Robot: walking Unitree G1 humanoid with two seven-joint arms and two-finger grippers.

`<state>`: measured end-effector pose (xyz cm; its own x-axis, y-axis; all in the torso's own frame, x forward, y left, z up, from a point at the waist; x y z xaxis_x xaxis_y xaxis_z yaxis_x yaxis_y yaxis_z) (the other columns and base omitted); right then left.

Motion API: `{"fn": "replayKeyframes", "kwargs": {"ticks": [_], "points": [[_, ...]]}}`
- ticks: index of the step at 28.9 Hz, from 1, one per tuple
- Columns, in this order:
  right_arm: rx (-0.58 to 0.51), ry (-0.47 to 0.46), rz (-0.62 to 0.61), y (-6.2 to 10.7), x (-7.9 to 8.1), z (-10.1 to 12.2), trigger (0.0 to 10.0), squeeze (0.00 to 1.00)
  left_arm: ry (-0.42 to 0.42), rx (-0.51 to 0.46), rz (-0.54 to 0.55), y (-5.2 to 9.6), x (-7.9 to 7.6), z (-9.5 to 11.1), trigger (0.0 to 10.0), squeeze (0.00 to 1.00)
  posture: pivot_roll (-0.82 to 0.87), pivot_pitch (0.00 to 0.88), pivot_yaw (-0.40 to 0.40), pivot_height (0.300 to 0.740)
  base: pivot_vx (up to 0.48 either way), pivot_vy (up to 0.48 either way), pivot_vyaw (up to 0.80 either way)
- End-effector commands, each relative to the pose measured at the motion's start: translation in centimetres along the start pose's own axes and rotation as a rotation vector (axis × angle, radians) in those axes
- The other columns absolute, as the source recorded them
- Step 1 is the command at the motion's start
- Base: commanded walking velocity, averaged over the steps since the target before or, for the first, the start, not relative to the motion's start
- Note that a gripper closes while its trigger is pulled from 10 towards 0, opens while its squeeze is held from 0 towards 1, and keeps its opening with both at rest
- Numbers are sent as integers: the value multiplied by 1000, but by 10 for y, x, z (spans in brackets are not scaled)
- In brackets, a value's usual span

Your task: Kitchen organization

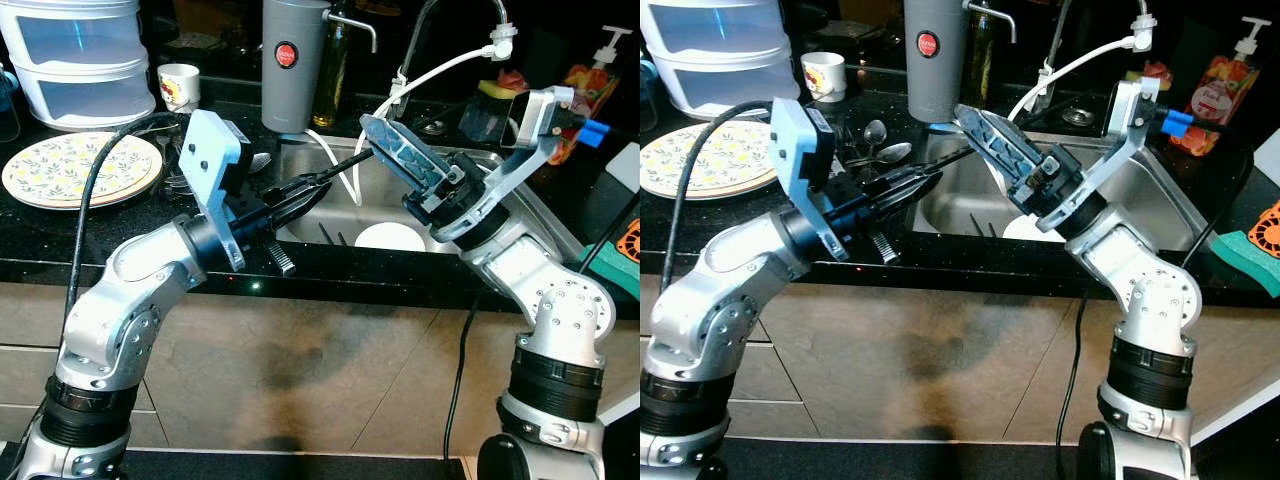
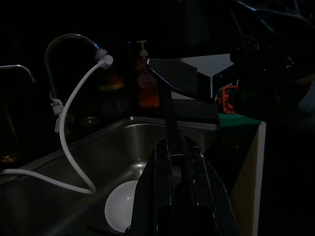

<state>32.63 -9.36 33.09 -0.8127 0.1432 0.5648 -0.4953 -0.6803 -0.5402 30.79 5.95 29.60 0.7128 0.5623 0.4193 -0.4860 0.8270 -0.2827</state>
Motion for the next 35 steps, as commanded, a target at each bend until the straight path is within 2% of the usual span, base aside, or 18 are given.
{"fn": "replayKeyframes", "kwargs": {"ticks": [1, 2, 5, 7, 9, 10, 13, 18, 22, 26, 27, 28, 29, 35], "points": [[18, -15, -63, 6, -11, -2, 10000, 0, -36, -14, 66, -7, 13, 7, 10000, 0, 30, 0, -76, 740, 0, 0, 0], [23, -18, -65, 8, -11, -3, 10000, 0, -44, -4, 129, -7, 25, 5, 10000, 0, 30, 0, -76, 740, 0, 0, 0], [26, -20, -66, 9, -12, -4, 10000, 0, -47, -2, 165, -7, 32, 5, 10000, 0, 30, 0, -76, 740, 0, 0, 0], [32, -25, -54, 11, -9, -6, 10000, 0, -42, 7, 242, -6, 47, 5, 10000, 0, 29, 0, -78, 740, 0, 0, 0], [41, -22, -41, 11, -5, -9, 10000, 0, -4, -3, 281, -5, 57, 6, 10000, 0, 27, 0, -75, 740, 0, 0, 0], [43, -24, -39, 11, -4, -9, 10000, 0, 5, -12, 277, -5, 57, 7, 10000, 0, 27, 0, -75, 740, 0, 0, 0], [31, -27, -48, 10, -6, -8, 10000, 0, 21, -45, 128, -7, 29, 14, 10000, 0, 26, 0, -73, 740, 0, 0, 0], [31, -13, -45, 6, -6, -7, 10000, 0, 48, -56, 8, -11, 0, 12, 10000, 0, 26, 0, -73, 740, 0, 0, 0], [30, -6, -51, 5, -6, -7, 10000, 0, 50, -44, -31, -12, -10, 10, 10000, 0, 31, 0, -73, 740, 0, 0, 0], [25, 2, -58, 5, -7, -5, 10000, 0, 57, -37, -37, -12, -11, 8, 10000, 0, 31, 0, -73, 740, 0, 0, 0], [24, 5, -58, 4, -7, -5, 6118, 0, 58, -35, -40, -12, -12, 7, 10000, 0, 31, 0, -73, 740, 0, 0, 0], [23, 6, -58, 4, -7, -5, 6118, 0, 59, -34, -42, -12, -12, 7, 10000, 0, 31, 0, -73, 740, 0, 0, 0], [22, 9, -58, 4, -7, -5, 0, 0, 59, -33, -43, -12, -12, 7, 10000, 0, 31, 0, -73, 740, 0, 0, 0], [10, 17, -65, 5, -8, -2, 0, 0, 56, -24, -36, -12, -11, 5, 10000, 0, 31, 0, -73, 740, 0, 0, 0]]}}
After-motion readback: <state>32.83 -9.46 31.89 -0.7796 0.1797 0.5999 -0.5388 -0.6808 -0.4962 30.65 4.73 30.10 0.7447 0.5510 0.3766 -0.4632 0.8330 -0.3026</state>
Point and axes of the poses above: a point about 5 cm out from each wrist's last joint towards the gripper, its own y axis pointing back from the gripper into the wrist, its own z axis along the axis of the wrist's last joint, x = y × z, the point moved 6 cm from there along -y, pointing out of the wrist towards the gripper, and after that the axes turned 13 degrees about -y, right-handed, at the moved point
